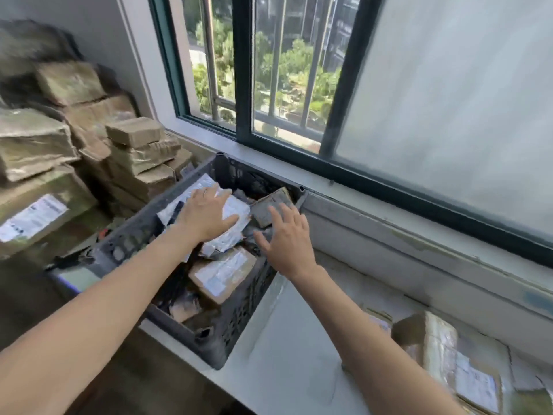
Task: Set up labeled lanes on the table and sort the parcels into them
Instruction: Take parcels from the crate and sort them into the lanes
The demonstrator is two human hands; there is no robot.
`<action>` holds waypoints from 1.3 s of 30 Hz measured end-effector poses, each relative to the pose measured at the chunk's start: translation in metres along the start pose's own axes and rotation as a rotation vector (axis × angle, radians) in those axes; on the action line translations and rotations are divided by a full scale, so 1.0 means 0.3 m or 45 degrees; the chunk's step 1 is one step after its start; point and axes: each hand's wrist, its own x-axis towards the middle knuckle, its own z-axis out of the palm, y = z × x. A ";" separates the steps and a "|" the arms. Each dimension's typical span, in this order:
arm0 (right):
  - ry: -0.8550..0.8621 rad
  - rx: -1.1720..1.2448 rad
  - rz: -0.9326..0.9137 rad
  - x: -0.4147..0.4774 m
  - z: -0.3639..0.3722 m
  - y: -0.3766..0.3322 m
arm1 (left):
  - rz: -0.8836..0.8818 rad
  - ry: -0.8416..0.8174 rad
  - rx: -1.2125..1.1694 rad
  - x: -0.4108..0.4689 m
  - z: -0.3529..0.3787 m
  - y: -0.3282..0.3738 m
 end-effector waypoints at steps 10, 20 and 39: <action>-0.346 0.122 -0.053 0.217 0.333 -0.297 | -0.460 -0.375 -0.253 -0.024 0.208 -0.384; -0.404 0.837 0.615 0.298 0.479 -0.330 | -0.628 -0.382 -0.502 0.054 0.298 -0.466; 0.220 2.254 0.940 0.249 -0.039 0.092 | -0.371 -0.182 -1.715 0.134 -0.073 -0.338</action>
